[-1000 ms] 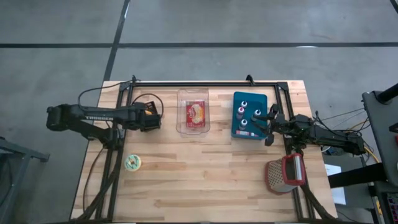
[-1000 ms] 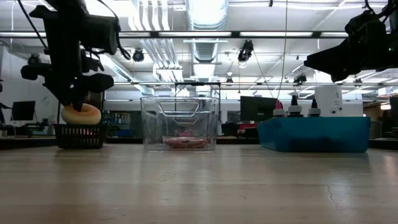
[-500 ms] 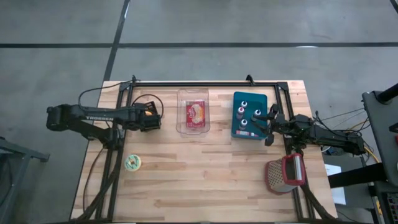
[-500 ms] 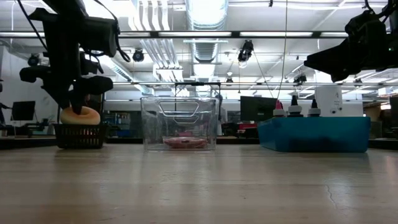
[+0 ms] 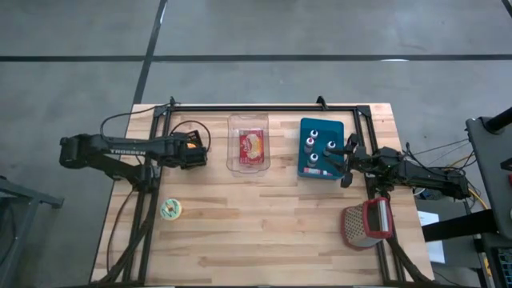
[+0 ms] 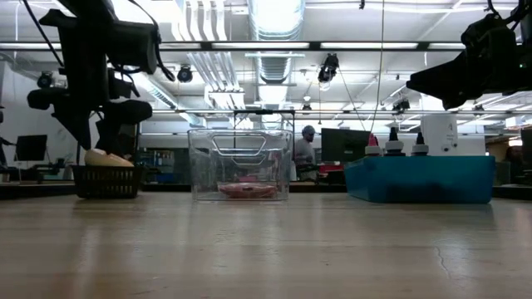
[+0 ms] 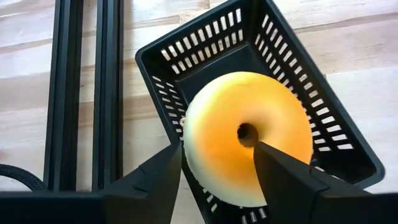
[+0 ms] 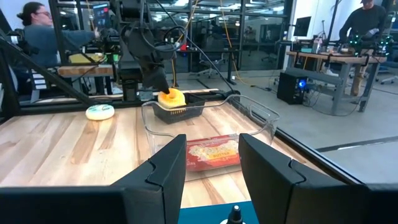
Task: Pick & Place Food Item
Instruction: Put the blue donut into the black bin
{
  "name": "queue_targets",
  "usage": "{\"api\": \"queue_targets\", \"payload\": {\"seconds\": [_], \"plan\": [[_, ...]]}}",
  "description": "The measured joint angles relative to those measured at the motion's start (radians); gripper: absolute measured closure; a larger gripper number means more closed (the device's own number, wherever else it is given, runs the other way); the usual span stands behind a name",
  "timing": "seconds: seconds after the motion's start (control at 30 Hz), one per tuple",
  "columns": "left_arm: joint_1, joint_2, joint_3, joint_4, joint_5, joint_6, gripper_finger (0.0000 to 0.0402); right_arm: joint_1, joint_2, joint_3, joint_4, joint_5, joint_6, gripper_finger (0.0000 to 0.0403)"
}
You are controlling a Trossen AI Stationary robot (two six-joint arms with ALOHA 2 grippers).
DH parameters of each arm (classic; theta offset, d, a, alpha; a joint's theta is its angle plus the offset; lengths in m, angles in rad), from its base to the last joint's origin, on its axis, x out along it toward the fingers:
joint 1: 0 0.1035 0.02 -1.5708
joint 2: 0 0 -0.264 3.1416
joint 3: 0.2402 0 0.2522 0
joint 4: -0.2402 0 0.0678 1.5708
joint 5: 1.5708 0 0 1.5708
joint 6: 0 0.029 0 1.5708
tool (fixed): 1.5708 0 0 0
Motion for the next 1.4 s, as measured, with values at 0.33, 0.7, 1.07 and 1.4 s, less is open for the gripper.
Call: {"api": "queue_targets", "payload": {"seconds": [0.33,0.7,1.07,1.4], "plan": [[0.000,-0.029,0.041,-0.038,-0.007,0.021,0.0182,0.000,0.000,0.000,0.000,0.000,0.001,0.0262],[-0.028,-0.085,0.163,-0.150,0.130,0.080,0.0183,0.000,0.000,0.000,0.000,0.000,0.001,0.0262],[-0.296,-0.075,0.151,-0.202,0.321,-0.132,0.0183,0.000,0.000,0.000,0.000,0.000,-0.001,0.0262],[-0.587,-0.071,0.139,-0.211,0.427,-0.512,0.0183,0.000,0.000,0.000,0.000,0.000,-0.001,0.0262]]}}
